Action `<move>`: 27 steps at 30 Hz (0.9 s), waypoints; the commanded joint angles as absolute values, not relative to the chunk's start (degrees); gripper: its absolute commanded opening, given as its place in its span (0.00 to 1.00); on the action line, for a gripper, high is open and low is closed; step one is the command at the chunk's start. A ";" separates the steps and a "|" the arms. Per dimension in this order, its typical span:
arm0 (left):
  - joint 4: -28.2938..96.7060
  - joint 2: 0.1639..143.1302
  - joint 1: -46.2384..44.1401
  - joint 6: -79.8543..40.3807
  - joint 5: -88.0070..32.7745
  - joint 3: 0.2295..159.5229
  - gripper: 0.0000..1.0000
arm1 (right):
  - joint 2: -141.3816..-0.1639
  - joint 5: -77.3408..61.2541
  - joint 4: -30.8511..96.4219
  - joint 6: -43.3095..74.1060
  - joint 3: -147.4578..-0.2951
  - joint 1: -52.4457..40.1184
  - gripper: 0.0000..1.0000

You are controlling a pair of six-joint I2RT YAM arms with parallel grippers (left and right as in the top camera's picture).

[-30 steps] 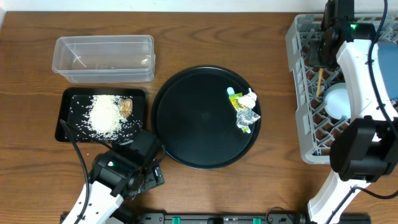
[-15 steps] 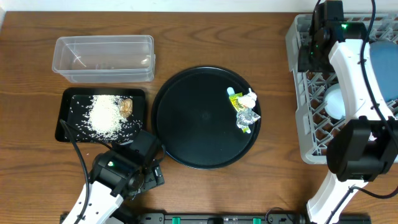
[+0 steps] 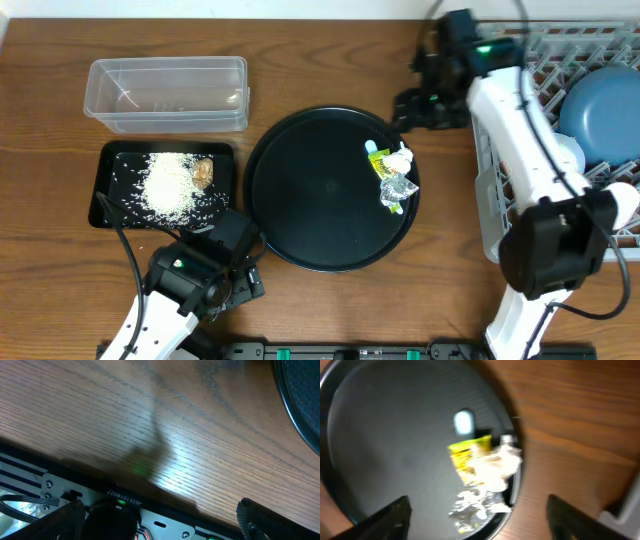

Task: Sort waste into correct bins and load items into the dishwasher rack
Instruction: 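Withdraw the right gripper from the dish rack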

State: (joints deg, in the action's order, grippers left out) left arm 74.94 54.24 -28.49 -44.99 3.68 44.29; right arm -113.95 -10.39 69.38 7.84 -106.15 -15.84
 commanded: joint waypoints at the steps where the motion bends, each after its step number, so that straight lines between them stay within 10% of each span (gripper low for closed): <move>1: 75.13 54.24 -28.21 -45.30 4.97 44.34 0.98 | -114.59 -4.43 69.41 14.90 -106.63 -19.29 0.82; 27: 75.13 54.24 -28.21 -45.30 4.99 44.34 0.98 | -120.77 3.60 68.82 28.64 -106.94 -24.67 0.70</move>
